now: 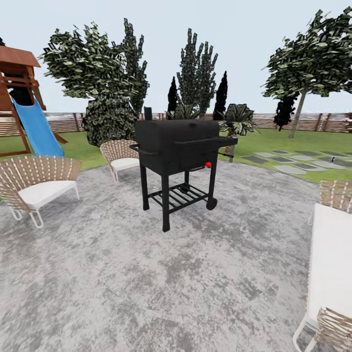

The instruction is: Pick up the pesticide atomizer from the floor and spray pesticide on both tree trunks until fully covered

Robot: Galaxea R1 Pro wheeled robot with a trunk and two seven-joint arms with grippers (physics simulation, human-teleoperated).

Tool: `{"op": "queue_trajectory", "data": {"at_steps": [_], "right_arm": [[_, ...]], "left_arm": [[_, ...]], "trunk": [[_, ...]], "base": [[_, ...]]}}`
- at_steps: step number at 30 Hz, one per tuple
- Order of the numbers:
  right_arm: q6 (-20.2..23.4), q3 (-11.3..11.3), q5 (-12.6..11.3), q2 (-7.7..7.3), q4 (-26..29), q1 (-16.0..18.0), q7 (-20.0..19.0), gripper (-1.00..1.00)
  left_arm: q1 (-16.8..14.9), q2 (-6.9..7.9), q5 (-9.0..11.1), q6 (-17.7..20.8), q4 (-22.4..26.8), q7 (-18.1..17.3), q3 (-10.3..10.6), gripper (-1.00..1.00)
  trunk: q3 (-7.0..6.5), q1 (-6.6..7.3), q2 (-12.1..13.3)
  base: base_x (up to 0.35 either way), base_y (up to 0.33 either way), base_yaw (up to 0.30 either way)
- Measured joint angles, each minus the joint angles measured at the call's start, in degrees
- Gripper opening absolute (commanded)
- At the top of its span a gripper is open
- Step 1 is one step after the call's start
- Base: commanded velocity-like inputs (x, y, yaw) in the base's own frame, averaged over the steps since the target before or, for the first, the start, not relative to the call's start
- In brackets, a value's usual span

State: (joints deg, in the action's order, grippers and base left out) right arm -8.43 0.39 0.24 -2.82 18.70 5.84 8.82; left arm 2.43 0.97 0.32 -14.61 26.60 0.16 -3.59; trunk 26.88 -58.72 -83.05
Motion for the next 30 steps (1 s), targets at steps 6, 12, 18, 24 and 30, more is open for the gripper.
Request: {"op": "queue_trajectory", "data": {"at_steps": [6, 12, 18, 24, 30], "right_arm": [[0.0, 0.0, 0.0, 0.00, 0.0, 0.0, 0.0, 1.00], [0.0, -0.1, 0.0, -0.04, -1.9, 0.0, -0.1, 1.00], [-1.4, 0.1, 0.1, -0.16, -4.9, 0.0, -0.1, 1.00], [-3.1, 0.1, -0.3, 0.04, -4.6, 0.0, 0.1, 1.00], [-3.2, 0.1, -0.3, 0.08, -4.6, 0.0, 0.1, 1.00]], "left_arm": [[0.0, 0.00, 0.0, 0.0, 0.0, 0.0, 0.0, 1.00], [0.0, 0.00, 0.0, 0.0, 0.0, 0.0, -0.1, 1.00], [0.0, 0.00, -0.1, 0.0, 0.0, 0.0, 0.0, 1.00], [0.0, 0.00, -0.1, 0.0, 0.0, 0.0, 0.0, 1.00], [0.0, 0.00, -0.1, 0.0, 0.0, 0.0, 0.0, 1.00]], "trunk": [[0.00, 0.02, 0.0], [0.00, 0.02, 0.0], [0.00, 0.03, 0.0], [0.00, 0.03, 0.0], [0.00, 0.03, 0.0]], "base": [[0.256, 0.068, -0.150], [0.323, 0.093, -0.026], [0.339, 0.092, -0.002], [0.347, 0.021, 0.000], [0.350, 0.001, -0.102]]}}
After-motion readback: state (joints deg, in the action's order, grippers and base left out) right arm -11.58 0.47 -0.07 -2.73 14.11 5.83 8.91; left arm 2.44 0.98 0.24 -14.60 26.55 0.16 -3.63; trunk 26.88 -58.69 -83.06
